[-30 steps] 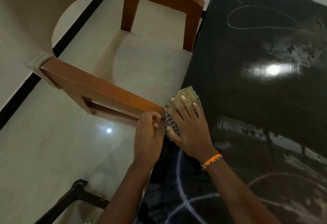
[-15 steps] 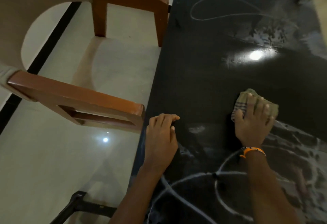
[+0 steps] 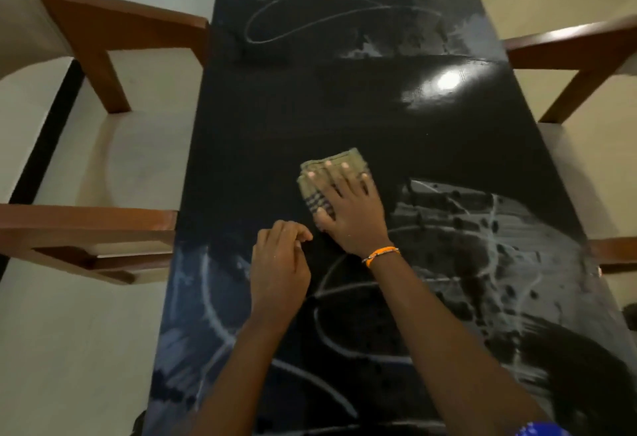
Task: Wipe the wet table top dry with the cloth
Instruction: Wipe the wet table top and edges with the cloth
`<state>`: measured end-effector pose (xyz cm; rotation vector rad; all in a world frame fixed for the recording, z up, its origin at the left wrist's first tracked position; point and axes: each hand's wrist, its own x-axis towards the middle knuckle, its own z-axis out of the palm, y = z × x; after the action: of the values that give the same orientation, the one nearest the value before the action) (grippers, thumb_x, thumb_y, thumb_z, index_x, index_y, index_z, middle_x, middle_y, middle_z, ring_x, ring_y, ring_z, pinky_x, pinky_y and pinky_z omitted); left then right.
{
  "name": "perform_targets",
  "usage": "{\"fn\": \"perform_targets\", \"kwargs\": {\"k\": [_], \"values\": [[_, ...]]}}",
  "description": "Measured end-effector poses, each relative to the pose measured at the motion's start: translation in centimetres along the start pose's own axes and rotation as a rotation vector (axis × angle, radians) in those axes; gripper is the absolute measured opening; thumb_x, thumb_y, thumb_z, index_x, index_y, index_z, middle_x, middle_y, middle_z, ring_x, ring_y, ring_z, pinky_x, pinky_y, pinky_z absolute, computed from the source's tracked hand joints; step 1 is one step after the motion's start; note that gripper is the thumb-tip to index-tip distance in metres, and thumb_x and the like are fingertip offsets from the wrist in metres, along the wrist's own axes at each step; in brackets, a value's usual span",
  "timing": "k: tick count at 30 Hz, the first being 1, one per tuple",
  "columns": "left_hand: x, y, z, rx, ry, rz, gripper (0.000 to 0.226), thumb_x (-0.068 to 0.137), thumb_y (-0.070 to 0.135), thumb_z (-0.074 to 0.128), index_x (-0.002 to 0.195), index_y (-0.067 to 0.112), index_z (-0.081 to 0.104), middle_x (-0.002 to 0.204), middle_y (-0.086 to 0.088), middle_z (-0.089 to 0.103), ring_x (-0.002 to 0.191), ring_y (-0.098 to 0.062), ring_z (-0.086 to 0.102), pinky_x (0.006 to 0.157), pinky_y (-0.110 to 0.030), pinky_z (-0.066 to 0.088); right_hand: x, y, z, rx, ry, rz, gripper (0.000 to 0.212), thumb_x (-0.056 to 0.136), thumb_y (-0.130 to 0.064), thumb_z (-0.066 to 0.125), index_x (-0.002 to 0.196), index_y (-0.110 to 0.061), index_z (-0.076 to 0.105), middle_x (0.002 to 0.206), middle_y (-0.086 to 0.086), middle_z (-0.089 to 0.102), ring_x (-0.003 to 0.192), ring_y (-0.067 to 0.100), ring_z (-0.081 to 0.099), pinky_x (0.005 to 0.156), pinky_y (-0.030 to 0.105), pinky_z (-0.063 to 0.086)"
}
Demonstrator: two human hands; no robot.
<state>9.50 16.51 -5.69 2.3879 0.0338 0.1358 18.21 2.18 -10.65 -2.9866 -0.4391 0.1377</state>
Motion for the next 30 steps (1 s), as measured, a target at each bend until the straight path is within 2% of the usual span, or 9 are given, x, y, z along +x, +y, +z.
{"fn": "perform_targets", "kwargs": {"k": [5,8,10,13,16,21,23,26,30], "values": [[-0.9,5.0,4.9,0.031,-0.143,0.089,0.020,0.088,0.006,0.049,0.098,0.020,0.058,0.099,0.004,0.058,0.090,-0.013,0.047,0.075,-0.029,0.041,-6.0,14.7,-2.1,-0.044,0.033,0.369,0.068,0.083,-0.046,0.031,0.149,-0.032,0.027,0.158,0.003,0.027,0.145,0.027,0.025,0.115,0.048,0.020],[-1.6,7.4,7.5,0.062,-0.192,0.116,0.023,0.088,0.010,0.051,0.106,0.022,0.057,0.104,0.005,0.058,0.094,-0.012,0.047,0.077,-0.026,0.038,-10.1,22.6,-3.0,-0.078,0.056,0.555,0.074,0.081,-0.050,0.017,0.151,-0.026,0.025,0.157,0.008,0.026,0.144,0.031,0.025,0.113,0.050,0.020],[-2.1,8.4,8.5,0.069,-0.199,0.109,0.026,0.087,0.011,0.053,0.110,0.023,0.056,0.104,0.004,0.058,0.093,-0.012,0.046,0.079,-0.030,0.043,-11.6,25.3,-3.2,-0.041,0.066,0.646,0.071,0.084,-0.049,0.020,0.152,-0.025,0.023,0.158,0.009,0.023,0.145,0.034,0.021,0.114,0.054,0.017],[-2.5,9.5,9.5,0.068,-0.188,0.070,0.028,0.087,0.008,0.052,0.111,0.022,0.054,0.106,0.004,0.057,0.094,-0.012,0.045,0.082,-0.033,0.045,-11.5,25.0,-2.6,-0.018,0.087,0.745,0.063,0.094,-0.042,0.030,0.153,-0.026,0.016,0.160,0.010,0.014,0.147,0.033,0.014,0.116,0.057,0.011],[-2.6,10.4,10.2,0.068,-0.162,0.028,0.026,0.086,0.002,0.048,0.105,0.019,0.053,0.107,0.003,0.057,0.094,-0.013,0.045,0.081,-0.033,0.044,-9.9,20.7,-1.9,-0.021,0.088,0.681,0.063,0.096,-0.041,0.033,0.153,-0.028,0.010,0.162,0.009,0.007,0.149,0.031,0.007,0.116,0.056,0.002],[-2.8,11.7,11.2,0.120,-0.161,0.022,0.032,0.077,-0.011,0.040,0.092,0.017,0.048,0.101,-0.004,0.054,0.085,-0.014,0.038,0.071,-0.033,0.037,-9.1,12.4,-0.7,0.041,0.052,0.121,0.061,0.093,-0.045,0.038,0.151,-0.032,0.022,0.161,0.004,0.015,0.148,0.030,0.013,0.116,0.050,0.006],[-3.1,12.3,11.8,0.163,-0.187,0.026,0.030,0.079,-0.010,0.041,0.091,0.017,0.047,0.102,-0.005,0.054,0.086,-0.019,0.042,0.071,-0.036,0.040,-9.9,12.9,-0.6,0.056,0.068,0.023,0.059,0.091,-0.047,0.041,0.148,-0.035,0.030,0.159,0.000,0.024,0.146,0.027,0.021,0.116,0.048,0.011],[-3.5,13.3,12.8,0.224,-0.263,0.078,0.022,0.085,-0.003,0.048,0.098,0.014,0.053,0.107,-0.006,0.055,0.093,-0.026,0.046,0.074,-0.039,0.041,-11.6,17.0,-0.8,0.026,0.118,0.105,0.062,0.085,-0.046,0.043,0.145,-0.038,0.034,0.156,-0.003,0.031,0.144,0.024,0.027,0.116,0.046,0.015],[-4.1,15.1,14.5,0.260,-0.357,0.167,0.019,0.089,0.012,0.054,0.106,0.021,0.056,0.113,0.000,0.052,0.103,-0.022,0.043,0.083,-0.033,0.037,-14.9,23.8,-1.3,0.007,0.172,0.397,0.067,0.080,-0.046,0.035,0.146,-0.033,0.036,0.154,0.002,0.035,0.143,0.029,0.032,0.113,0.050,0.024]]}}
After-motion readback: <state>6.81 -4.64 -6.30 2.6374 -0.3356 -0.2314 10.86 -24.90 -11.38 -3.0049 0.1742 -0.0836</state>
